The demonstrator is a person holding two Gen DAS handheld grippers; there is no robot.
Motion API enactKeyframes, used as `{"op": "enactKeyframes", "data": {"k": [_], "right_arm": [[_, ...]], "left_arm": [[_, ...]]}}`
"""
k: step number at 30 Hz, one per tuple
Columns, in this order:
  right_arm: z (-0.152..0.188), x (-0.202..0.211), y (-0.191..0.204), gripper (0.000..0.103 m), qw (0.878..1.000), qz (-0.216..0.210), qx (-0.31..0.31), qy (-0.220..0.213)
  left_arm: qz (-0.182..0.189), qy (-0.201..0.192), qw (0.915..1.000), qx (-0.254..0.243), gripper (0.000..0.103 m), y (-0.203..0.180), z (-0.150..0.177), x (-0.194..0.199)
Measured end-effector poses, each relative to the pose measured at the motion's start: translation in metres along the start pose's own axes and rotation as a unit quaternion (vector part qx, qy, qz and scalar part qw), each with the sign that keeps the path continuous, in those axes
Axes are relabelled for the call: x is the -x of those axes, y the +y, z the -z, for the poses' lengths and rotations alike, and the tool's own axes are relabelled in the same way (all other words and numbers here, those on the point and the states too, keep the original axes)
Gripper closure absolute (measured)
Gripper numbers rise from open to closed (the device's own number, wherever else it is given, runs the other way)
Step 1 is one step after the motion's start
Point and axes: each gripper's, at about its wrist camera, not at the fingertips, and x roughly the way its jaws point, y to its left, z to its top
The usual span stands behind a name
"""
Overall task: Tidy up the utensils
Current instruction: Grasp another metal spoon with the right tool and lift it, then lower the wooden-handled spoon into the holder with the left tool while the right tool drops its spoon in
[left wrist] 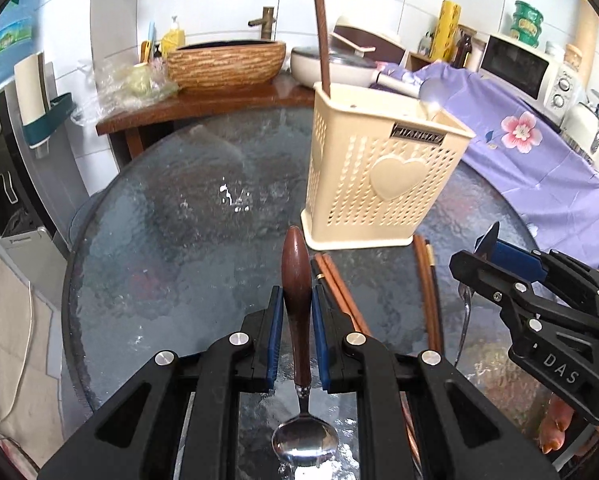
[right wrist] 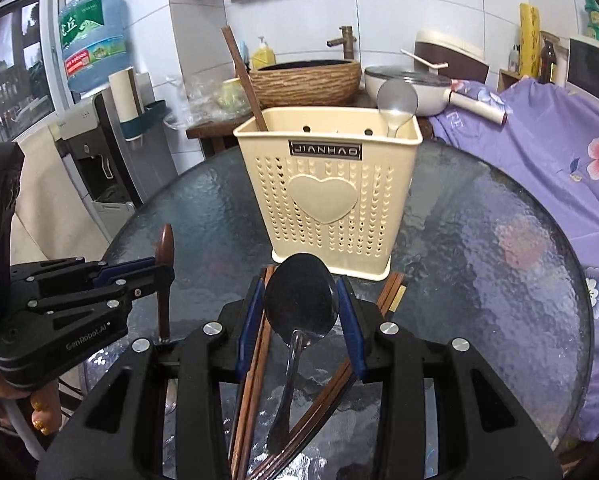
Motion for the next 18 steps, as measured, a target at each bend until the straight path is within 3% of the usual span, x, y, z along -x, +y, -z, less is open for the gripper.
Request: {"op": "enactKeyframes", "data": {"k": [6, 18], "right_arm": [[0.002, 0.019, 0.004, 0.066, 1.000, -0.006, 0.007, -0.015], [0.003, 0.041, 0.003, 0.066, 0.999, -0.024, 0.012, -0.038]], "left_arm": [[-0.002, -0.029, 0.9995, -0.010, 0.089, -0.005, 0.002, 0.021], [0.001, -0.049, 0.9988, -0.004, 0.089, -0.003, 0.006, 0.037]]}}
